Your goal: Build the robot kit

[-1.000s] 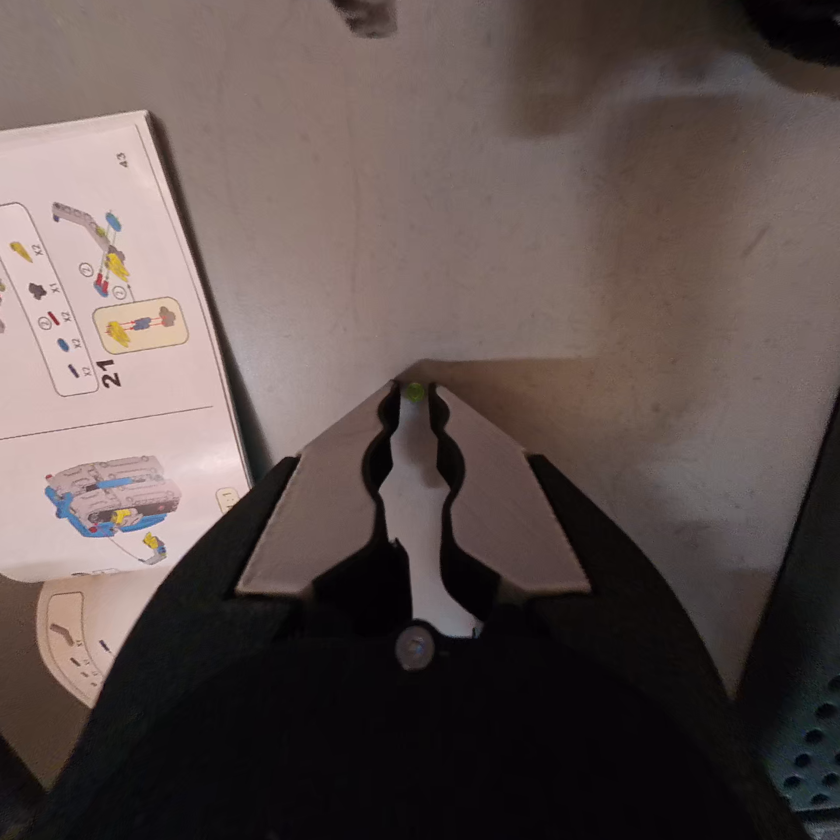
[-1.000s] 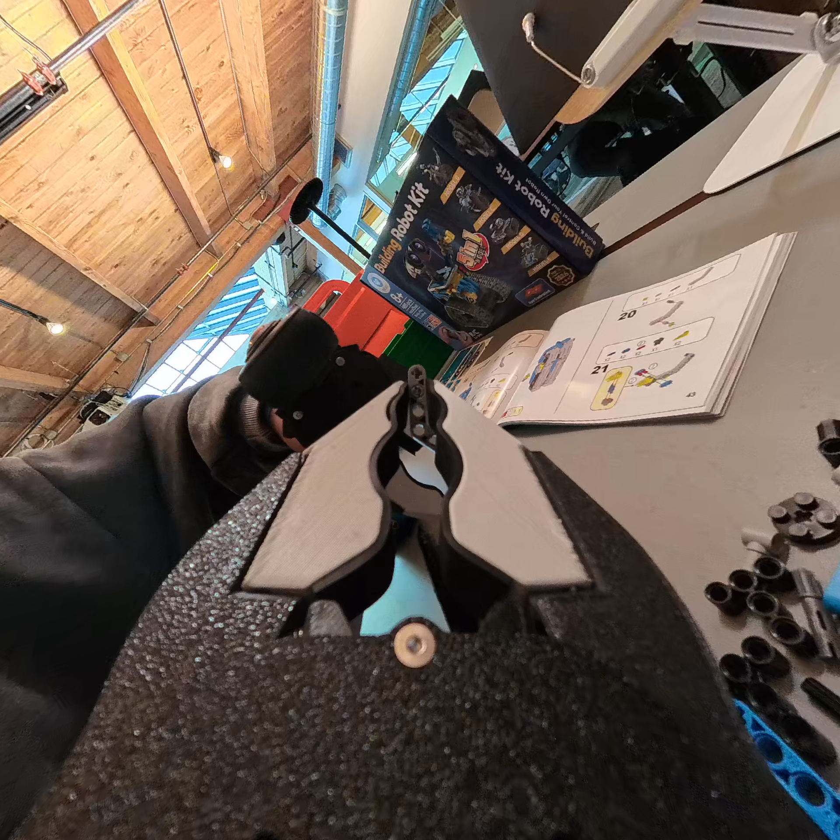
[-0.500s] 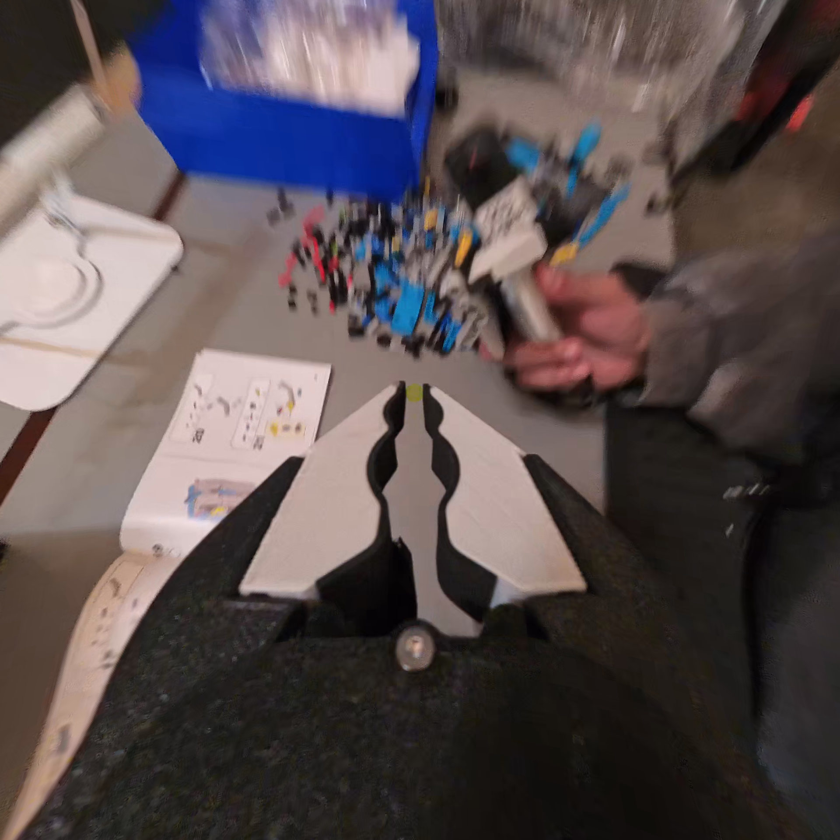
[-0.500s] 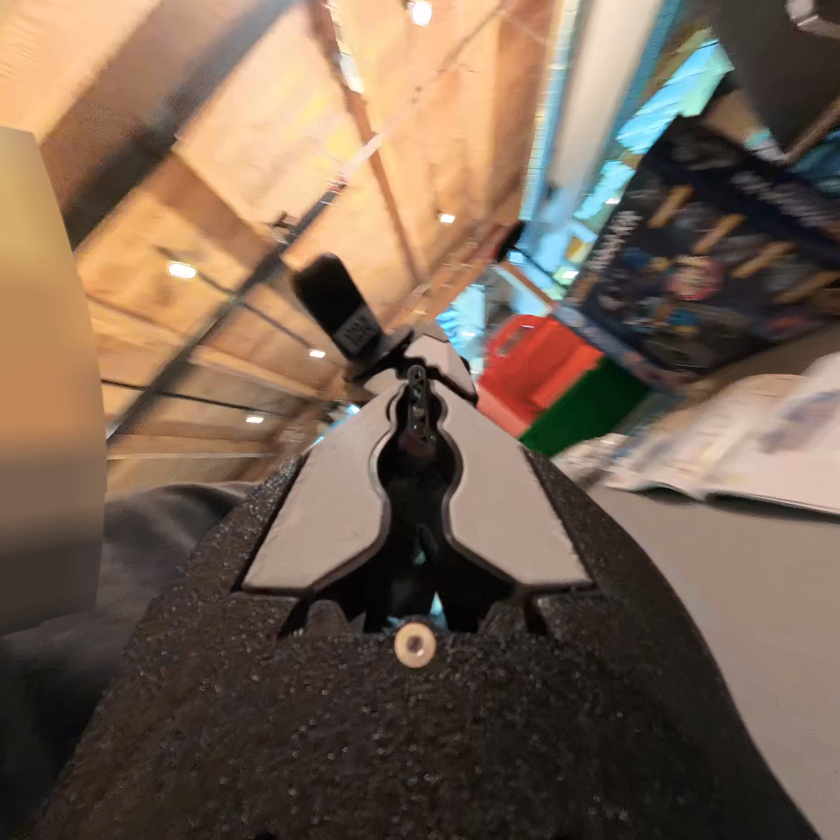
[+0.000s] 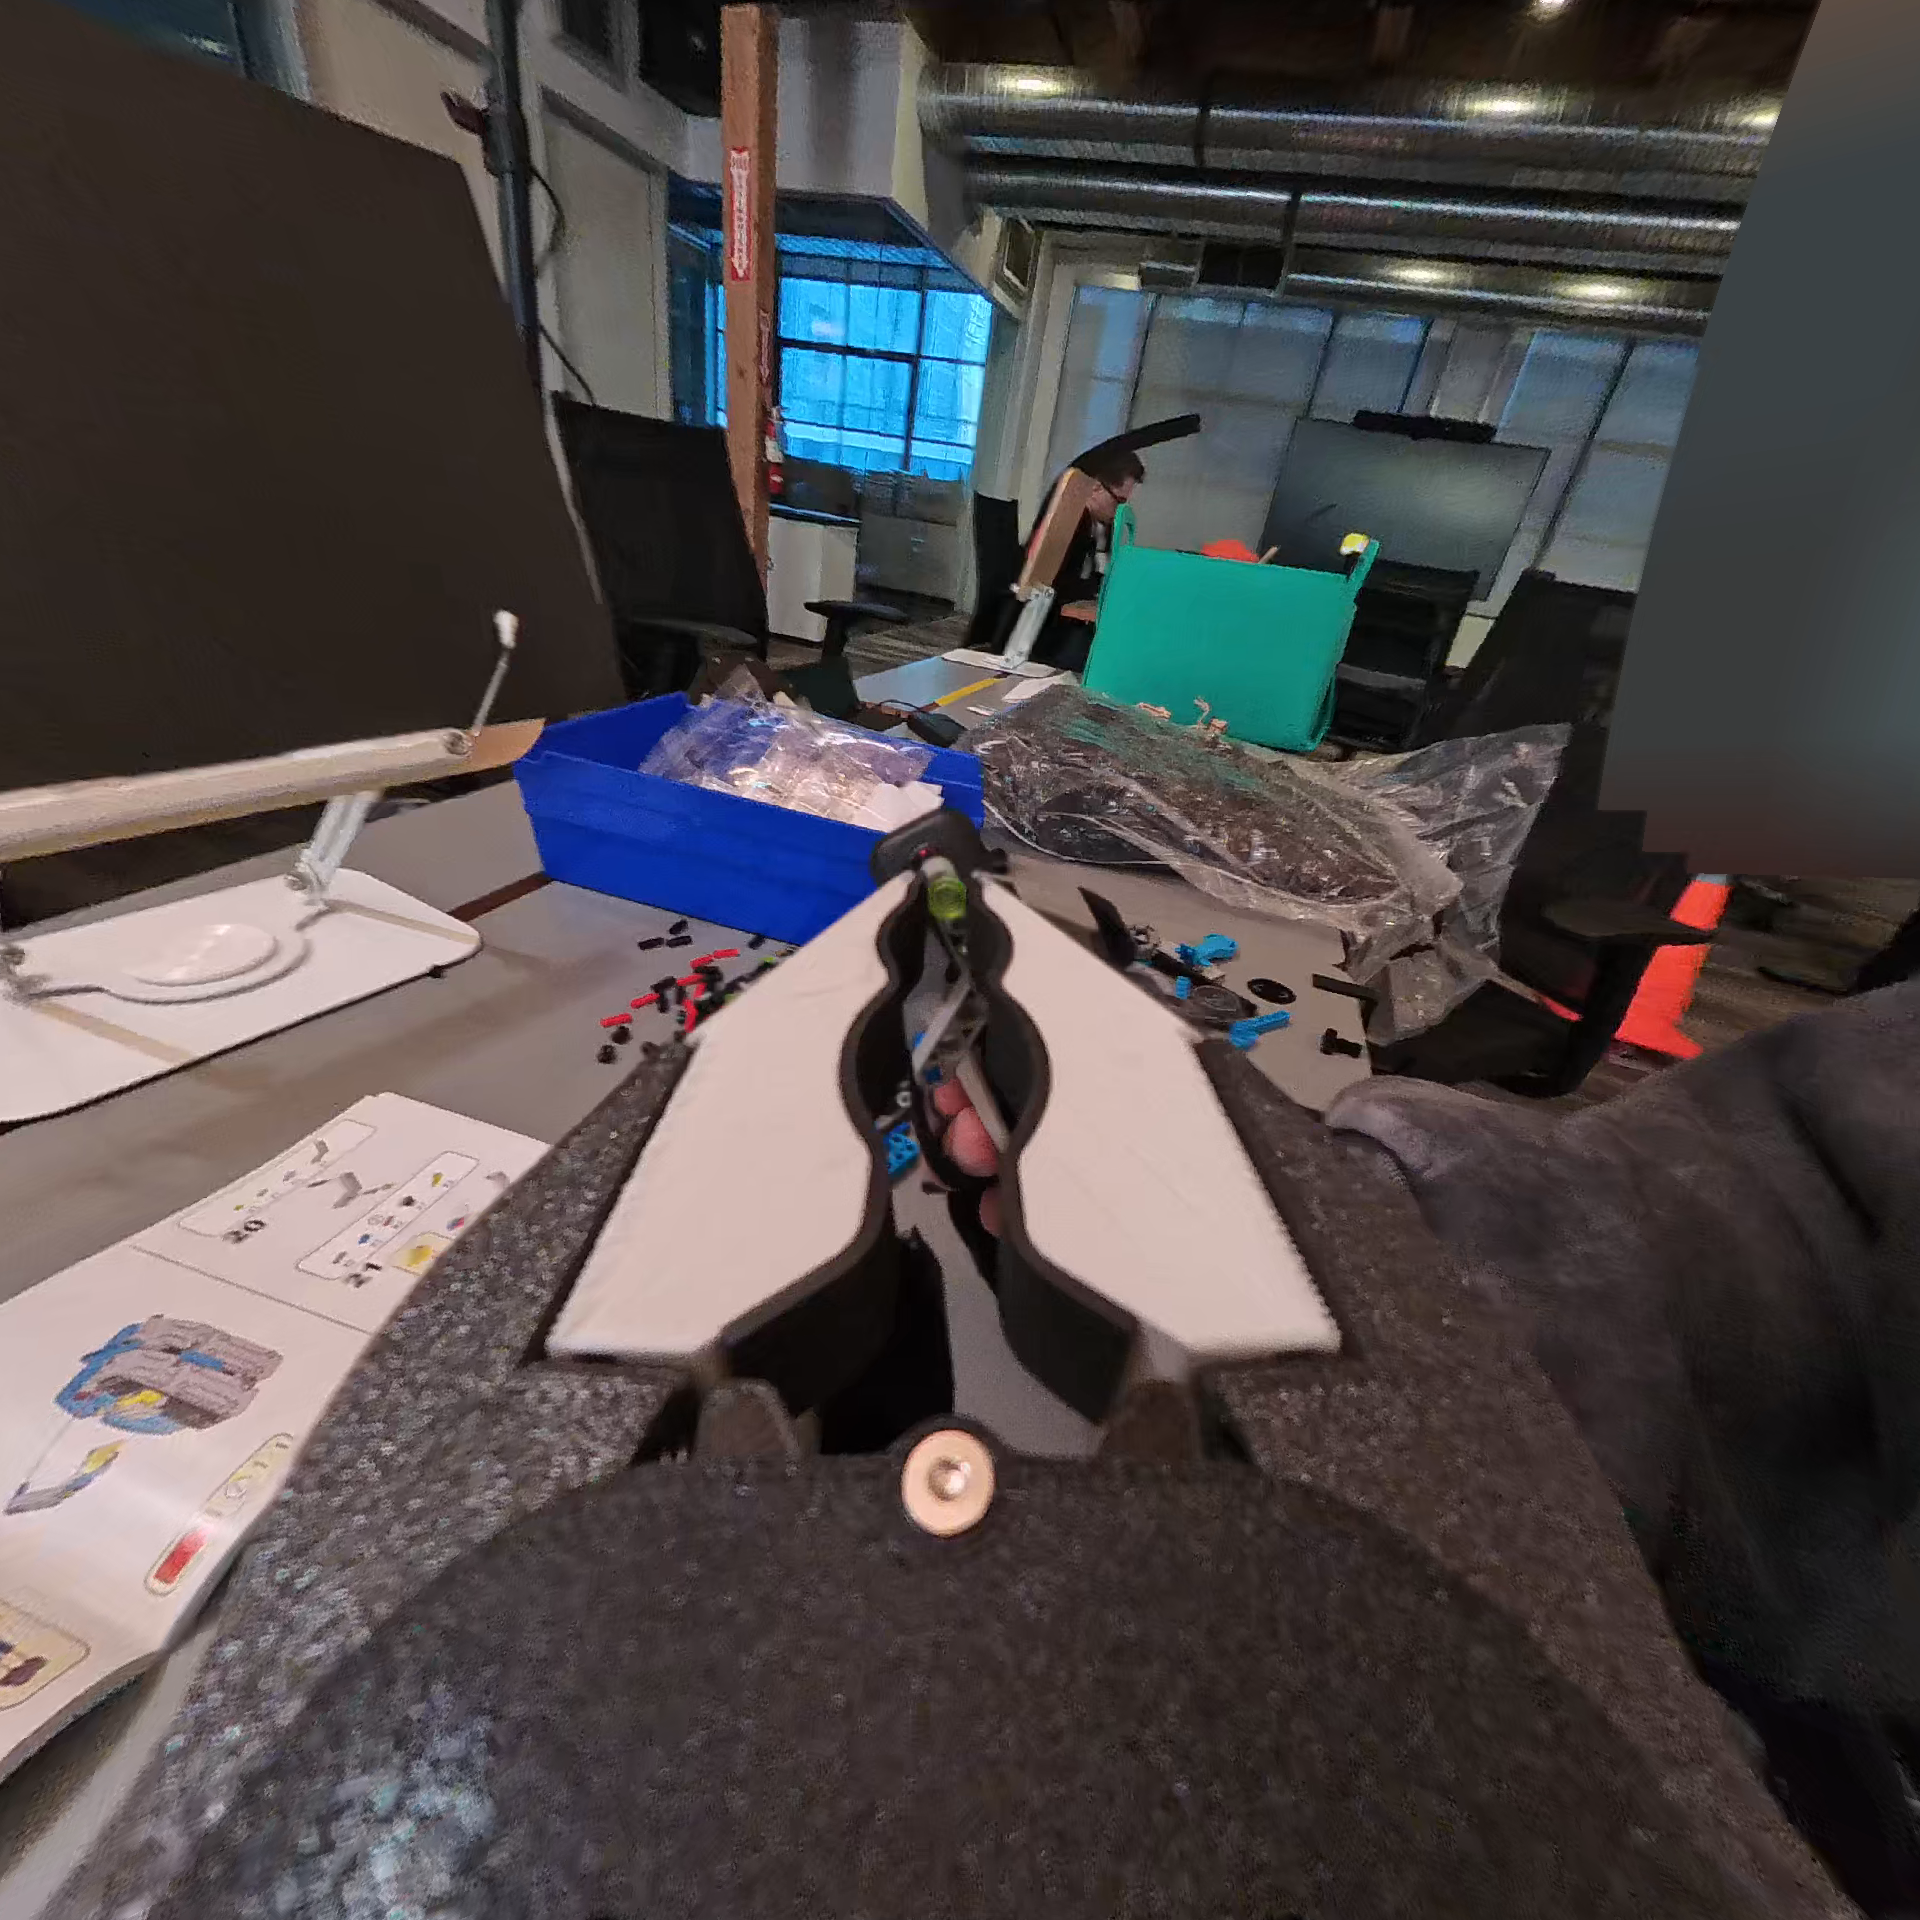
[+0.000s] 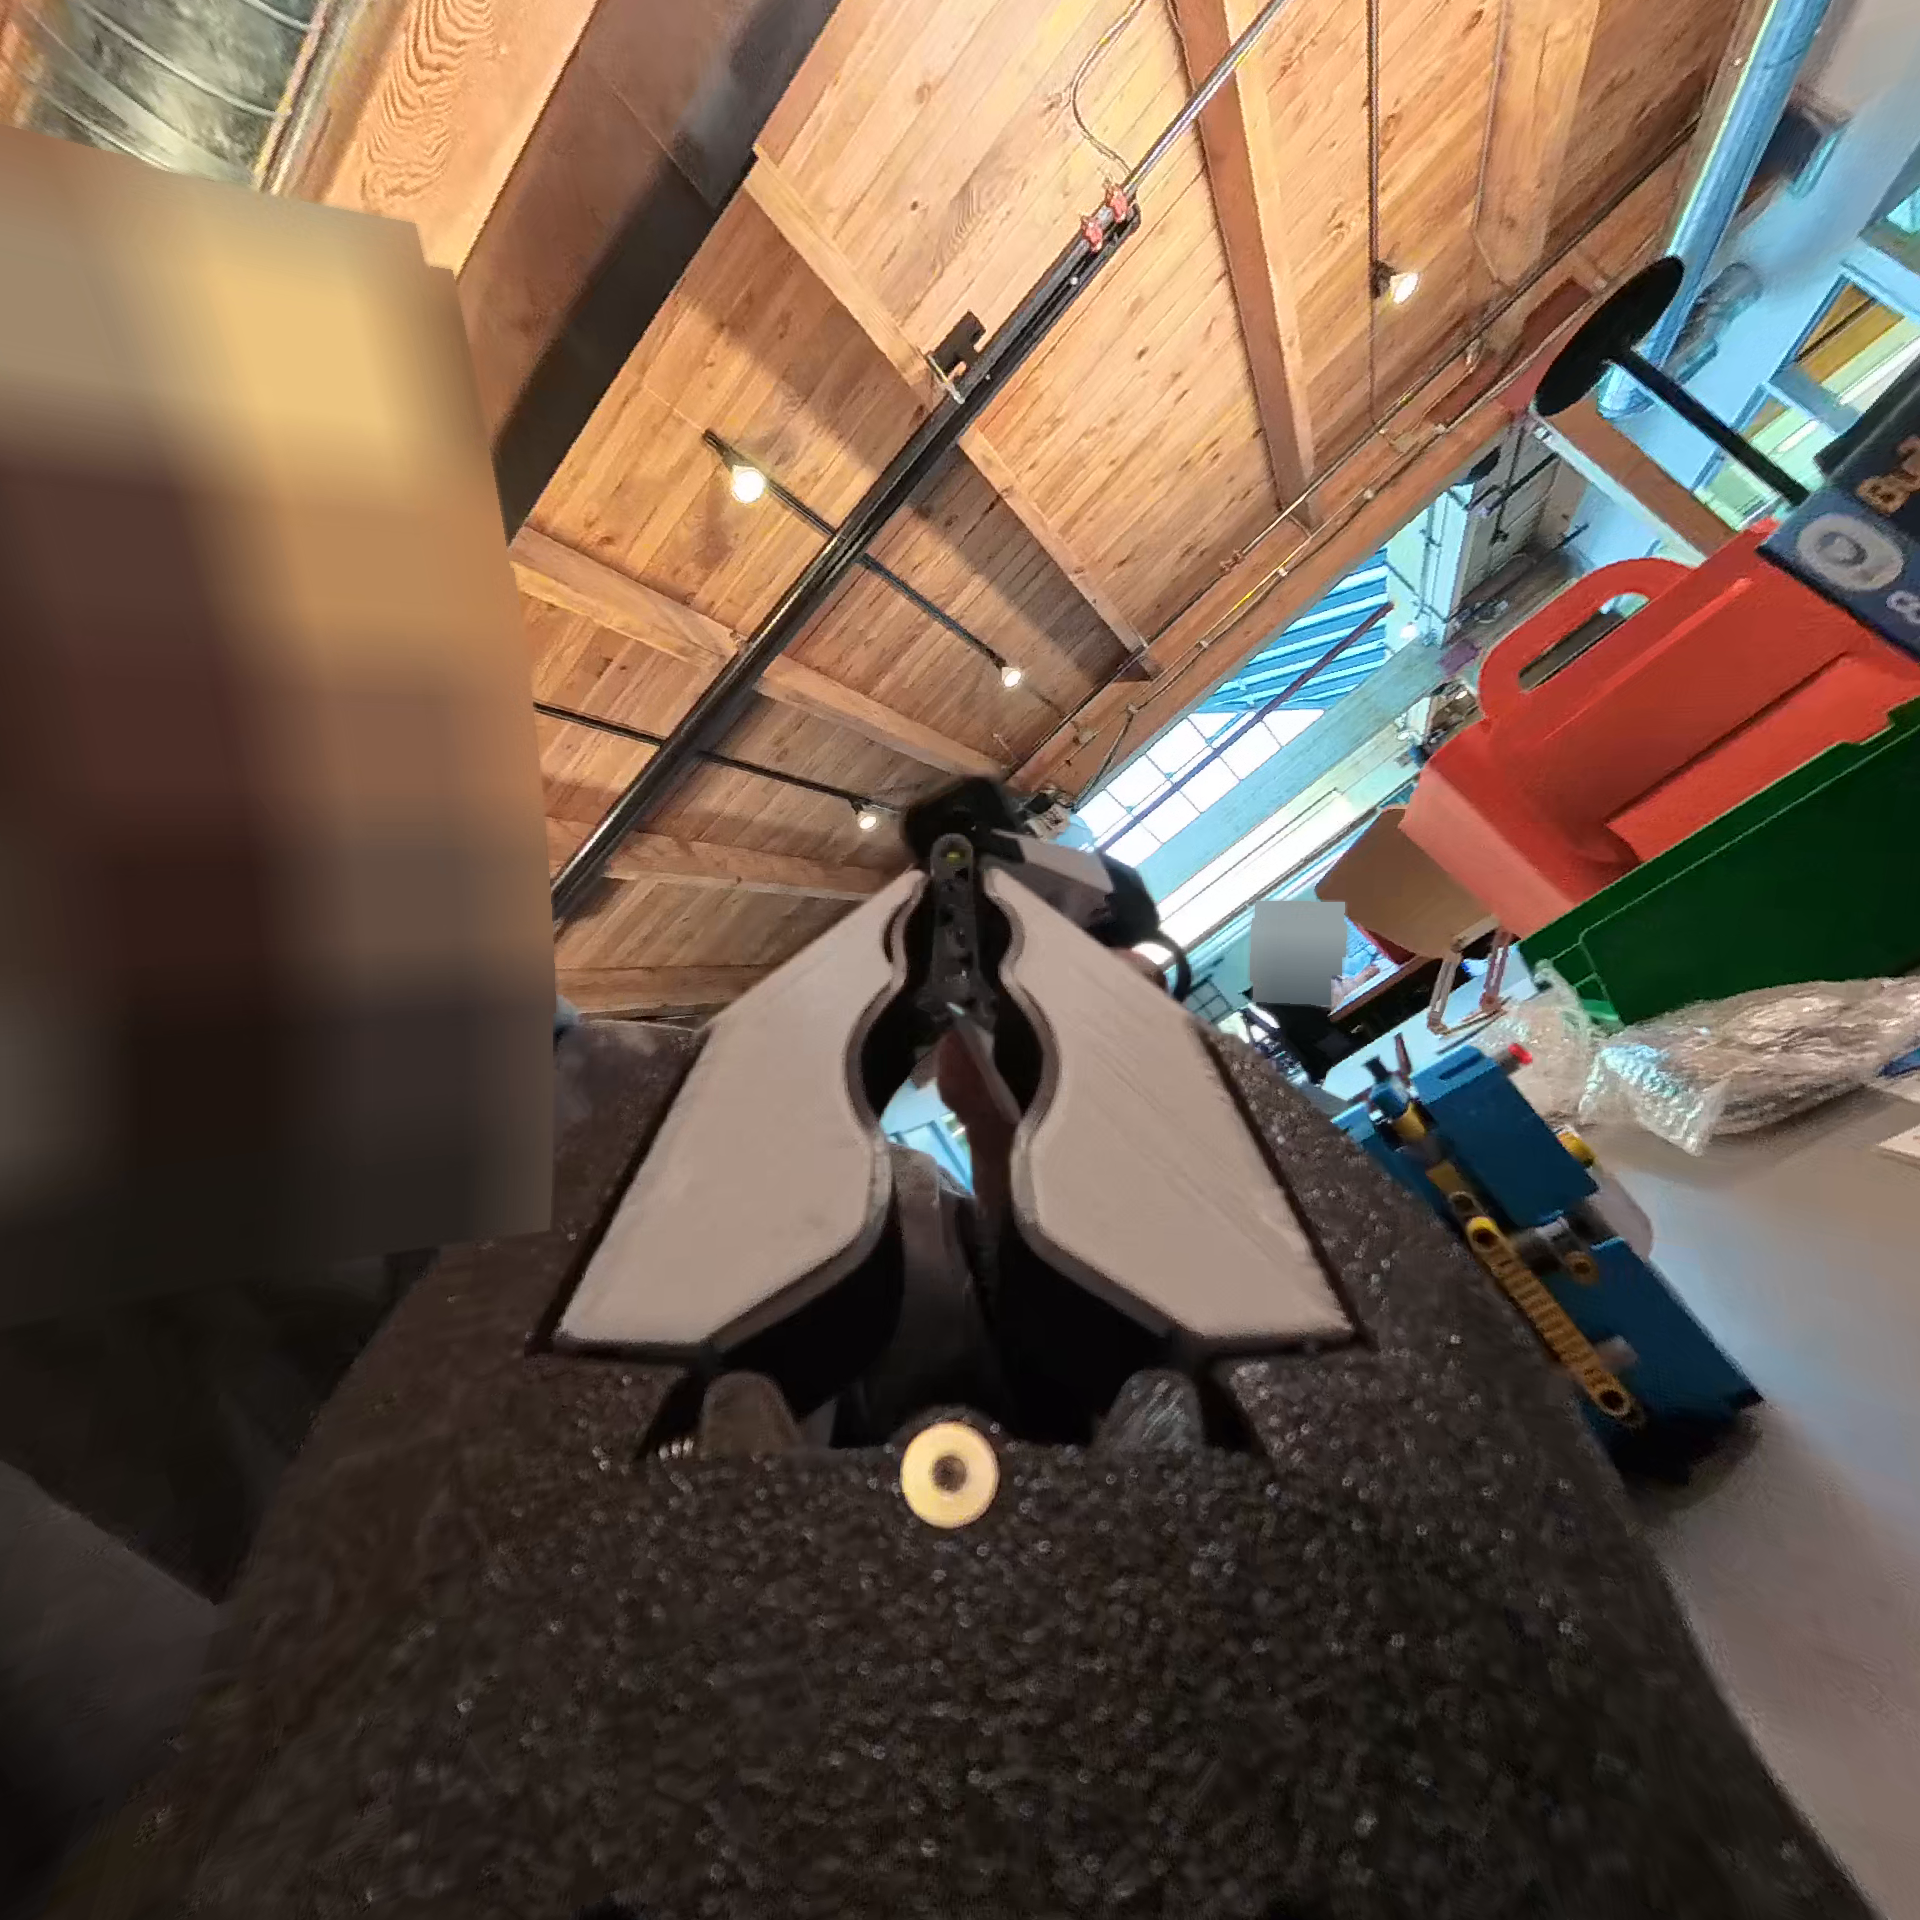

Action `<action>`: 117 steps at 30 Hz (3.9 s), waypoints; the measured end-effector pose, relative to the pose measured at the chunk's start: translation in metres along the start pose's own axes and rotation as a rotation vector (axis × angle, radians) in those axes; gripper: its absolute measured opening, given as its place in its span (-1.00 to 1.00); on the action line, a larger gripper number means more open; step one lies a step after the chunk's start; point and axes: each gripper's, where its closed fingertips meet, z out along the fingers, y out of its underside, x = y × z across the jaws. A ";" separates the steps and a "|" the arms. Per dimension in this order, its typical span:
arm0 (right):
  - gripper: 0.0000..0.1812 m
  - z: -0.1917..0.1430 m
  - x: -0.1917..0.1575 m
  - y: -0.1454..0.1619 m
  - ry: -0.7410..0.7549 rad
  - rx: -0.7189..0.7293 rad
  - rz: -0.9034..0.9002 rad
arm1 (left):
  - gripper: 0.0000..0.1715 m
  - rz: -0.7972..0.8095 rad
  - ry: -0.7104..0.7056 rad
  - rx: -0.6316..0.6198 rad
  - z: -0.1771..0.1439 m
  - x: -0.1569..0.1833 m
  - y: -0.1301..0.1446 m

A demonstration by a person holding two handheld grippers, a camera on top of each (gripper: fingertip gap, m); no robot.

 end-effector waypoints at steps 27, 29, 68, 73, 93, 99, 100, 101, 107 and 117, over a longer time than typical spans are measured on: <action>-0.93 -0.003 -0.004 0.001 0.085 -0.057 -0.120 | -0.94 -0.021 -0.006 0.093 0.003 0.003 0.011; -0.92 -0.004 -0.001 0.003 0.114 -0.087 -0.142 | -0.94 -0.027 0.004 0.073 0.002 0.002 0.013; -0.92 0.001 0.007 0.030 0.103 -0.244 -0.104 | -0.92 0.499 -0.048 -0.394 -0.028 0.017 0.030; -0.93 -0.017 0.052 0.039 0.415 -0.378 -0.252 | -0.92 0.439 0.036 -0.784 -0.062 0.018 0.104; -0.92 -0.036 0.095 0.064 0.677 -0.562 -0.348 | -0.90 0.211 0.123 -1.188 -0.121 0.019 0.215; -0.92 -0.035 0.094 0.065 0.668 -0.564 -0.341 | -0.98 0.223 0.138 -1.185 -0.122 0.022 0.216; -0.92 -0.034 0.094 0.066 0.667 -0.565 -0.340 | -0.98 0.232 0.139 -1.186 -0.122 0.023 0.216; -0.92 -0.034 0.094 0.066 0.667 -0.567 -0.339 | -0.95 0.240 0.136 -1.187 -0.122 0.023 0.216; -0.92 -0.035 0.095 0.068 0.665 -0.574 -0.336 | -0.87 0.239 0.132 -1.187 -0.122 0.023 0.214; -0.92 -0.035 0.095 0.070 0.666 -0.584 -0.332 | -0.90 0.265 0.155 -1.175 -0.125 0.033 0.206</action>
